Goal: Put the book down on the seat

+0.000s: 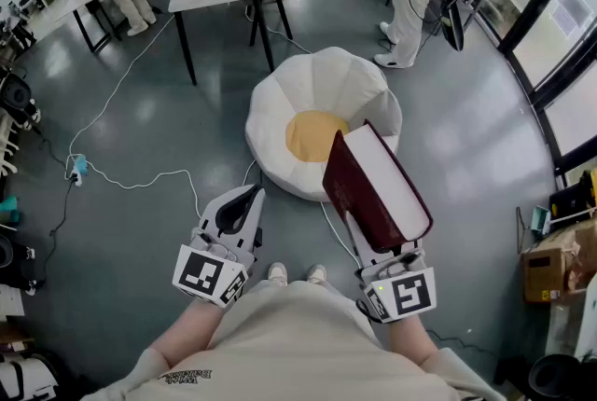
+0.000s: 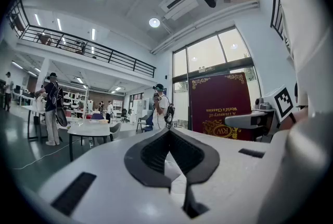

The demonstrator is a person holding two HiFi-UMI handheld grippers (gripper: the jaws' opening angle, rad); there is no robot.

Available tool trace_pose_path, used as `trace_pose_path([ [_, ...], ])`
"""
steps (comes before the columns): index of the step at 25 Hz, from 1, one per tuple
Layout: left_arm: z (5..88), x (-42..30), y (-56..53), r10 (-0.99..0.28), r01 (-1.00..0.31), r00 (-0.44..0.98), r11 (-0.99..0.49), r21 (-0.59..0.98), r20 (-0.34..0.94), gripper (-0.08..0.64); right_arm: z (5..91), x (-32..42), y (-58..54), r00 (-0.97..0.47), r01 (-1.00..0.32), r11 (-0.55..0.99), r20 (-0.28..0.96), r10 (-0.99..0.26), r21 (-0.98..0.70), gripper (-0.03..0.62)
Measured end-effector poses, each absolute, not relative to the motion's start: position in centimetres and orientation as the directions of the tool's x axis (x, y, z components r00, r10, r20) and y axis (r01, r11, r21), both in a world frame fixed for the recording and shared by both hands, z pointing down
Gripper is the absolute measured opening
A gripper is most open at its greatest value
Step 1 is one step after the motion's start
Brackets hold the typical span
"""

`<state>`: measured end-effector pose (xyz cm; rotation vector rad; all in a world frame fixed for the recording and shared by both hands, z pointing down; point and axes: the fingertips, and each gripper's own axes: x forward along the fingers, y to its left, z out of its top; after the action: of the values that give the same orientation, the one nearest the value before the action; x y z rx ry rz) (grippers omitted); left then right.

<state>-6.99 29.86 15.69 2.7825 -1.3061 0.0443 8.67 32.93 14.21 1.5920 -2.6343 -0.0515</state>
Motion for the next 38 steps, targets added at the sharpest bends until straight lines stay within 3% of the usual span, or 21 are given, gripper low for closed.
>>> trace_pose_path([
  [16, 16.7, -4.7, 28.3, -0.762, -0.766, 0.642, -0.642, 0.032, 0.089, 0.005, 15.0, 10.9, 31.3, -0.469, -0.882, 0.470, 0.046, -0.882, 0.027, 0.224],
  [38, 18.5, 2.6, 26.8, -0.793, -0.799, 0.598, -0.601, 0.014, 0.114, 0.005, 18.4, 21.4, 29.9, -0.451, -0.892, 0.448, 0.071, -0.890, -0.054, 0.224],
])
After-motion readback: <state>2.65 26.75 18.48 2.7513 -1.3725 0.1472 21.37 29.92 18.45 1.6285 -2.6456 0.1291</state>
